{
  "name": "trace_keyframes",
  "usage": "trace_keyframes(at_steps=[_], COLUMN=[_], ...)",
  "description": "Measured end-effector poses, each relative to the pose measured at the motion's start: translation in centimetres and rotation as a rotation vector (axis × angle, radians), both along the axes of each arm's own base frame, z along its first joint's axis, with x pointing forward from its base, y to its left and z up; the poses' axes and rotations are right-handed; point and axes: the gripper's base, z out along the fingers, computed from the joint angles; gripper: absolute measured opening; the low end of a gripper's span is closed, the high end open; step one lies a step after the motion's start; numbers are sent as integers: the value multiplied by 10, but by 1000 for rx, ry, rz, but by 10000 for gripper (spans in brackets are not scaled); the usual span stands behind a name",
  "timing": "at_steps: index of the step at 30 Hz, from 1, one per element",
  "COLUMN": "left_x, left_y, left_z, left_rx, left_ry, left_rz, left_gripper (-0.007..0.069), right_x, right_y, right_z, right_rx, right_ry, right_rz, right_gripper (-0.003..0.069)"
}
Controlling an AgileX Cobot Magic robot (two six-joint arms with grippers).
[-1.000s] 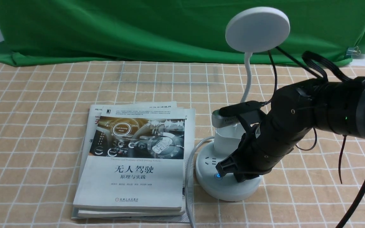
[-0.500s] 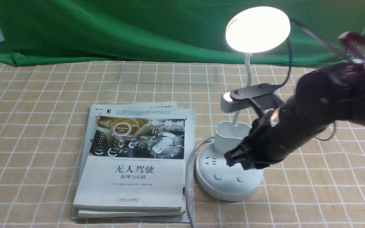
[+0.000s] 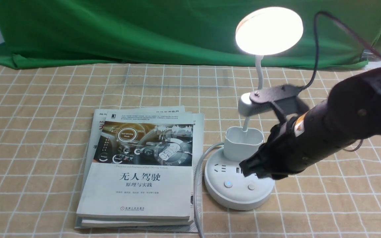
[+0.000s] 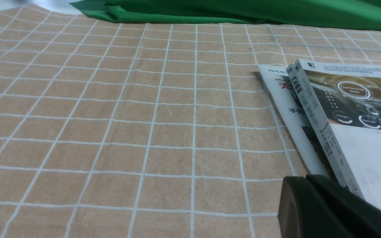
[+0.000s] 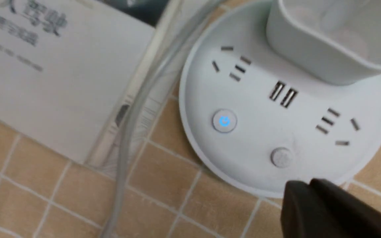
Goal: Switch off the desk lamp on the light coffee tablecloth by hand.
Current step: 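Press the power button on the lamp base to turn the lamp off with the right gripper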
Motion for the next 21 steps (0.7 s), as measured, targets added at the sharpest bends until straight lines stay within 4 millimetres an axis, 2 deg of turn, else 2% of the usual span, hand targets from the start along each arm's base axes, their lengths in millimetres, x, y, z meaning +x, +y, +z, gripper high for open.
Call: trace_keyframes(at_steps=[3,11,16,19,21], left_x=[0,0,0,0,0], left_y=[0,0,0,0,0], left_z=[0,0,0,0,0], left_rx=[0,0,0,0,0], left_ry=[0,0,0,0,0], left_rz=[0,0,0,0,0], left_gripper=[5,5,5,5,5], right_x=[7,18,22,26,28], right_y=[5,11,14,16,18], right_z=[-11,-17,-34,-52,-53], right_rx=[-29,-47,-70,-100,-97], right_ry=[37,57,90,133,127], right_rz=[9,13,13,15,14], right_gripper=[33,33,33,35,35])
